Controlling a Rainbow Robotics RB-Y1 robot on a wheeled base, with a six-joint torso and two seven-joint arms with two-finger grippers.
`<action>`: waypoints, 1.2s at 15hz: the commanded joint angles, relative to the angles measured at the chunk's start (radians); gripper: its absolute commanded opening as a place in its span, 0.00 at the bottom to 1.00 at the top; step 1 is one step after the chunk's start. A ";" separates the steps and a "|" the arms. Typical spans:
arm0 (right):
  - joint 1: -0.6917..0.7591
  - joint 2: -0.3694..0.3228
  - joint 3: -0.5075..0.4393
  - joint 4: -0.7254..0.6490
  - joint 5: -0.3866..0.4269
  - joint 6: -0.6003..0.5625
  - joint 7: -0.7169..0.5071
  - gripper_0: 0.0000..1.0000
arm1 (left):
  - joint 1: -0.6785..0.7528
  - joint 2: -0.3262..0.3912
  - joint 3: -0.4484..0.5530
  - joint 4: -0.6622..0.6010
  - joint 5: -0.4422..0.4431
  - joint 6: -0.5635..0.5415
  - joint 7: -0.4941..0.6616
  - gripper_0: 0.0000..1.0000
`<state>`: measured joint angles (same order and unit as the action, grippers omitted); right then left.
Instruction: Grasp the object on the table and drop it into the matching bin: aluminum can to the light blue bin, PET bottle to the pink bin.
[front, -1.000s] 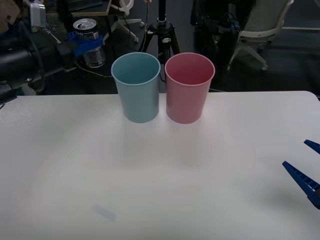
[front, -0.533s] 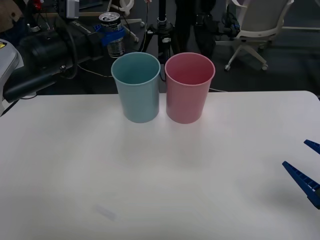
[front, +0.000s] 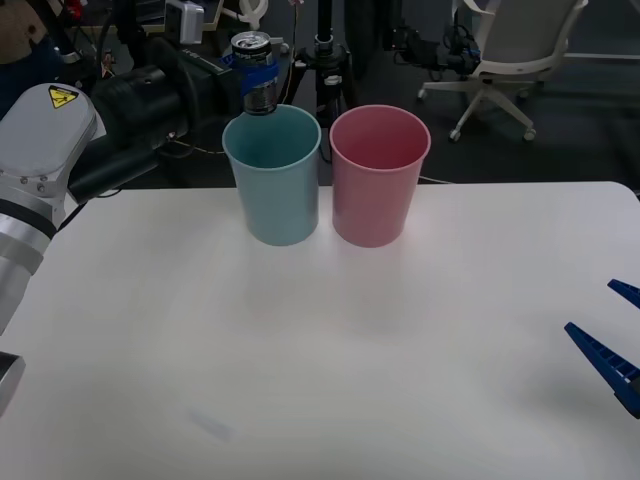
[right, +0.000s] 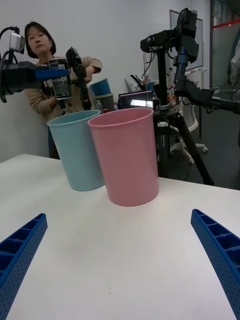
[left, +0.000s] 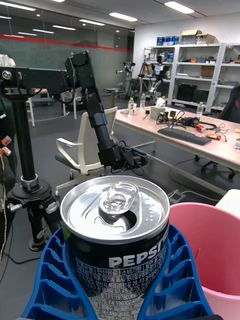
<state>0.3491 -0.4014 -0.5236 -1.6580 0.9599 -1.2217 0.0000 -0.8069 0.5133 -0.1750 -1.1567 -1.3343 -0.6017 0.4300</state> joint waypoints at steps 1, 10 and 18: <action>0.000 0.000 0.000 0.000 0.000 0.000 0.000 1.00 | 0.000 -0.013 0.000 0.002 -0.011 0.010 -0.001 0.08; 0.000 0.000 0.000 0.000 0.000 0.000 0.000 1.00 | 0.000 -0.050 -0.001 0.005 -0.048 0.046 0.007 0.69; 0.000 0.000 0.000 0.000 0.000 0.000 0.000 1.00 | -0.002 -0.056 -0.001 0.005 -0.035 0.046 -0.010 1.00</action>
<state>0.3491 -0.4014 -0.5236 -1.6580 0.9599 -1.2217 0.0000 -0.8084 0.4567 -0.1763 -1.1519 -1.3725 -0.5552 0.4206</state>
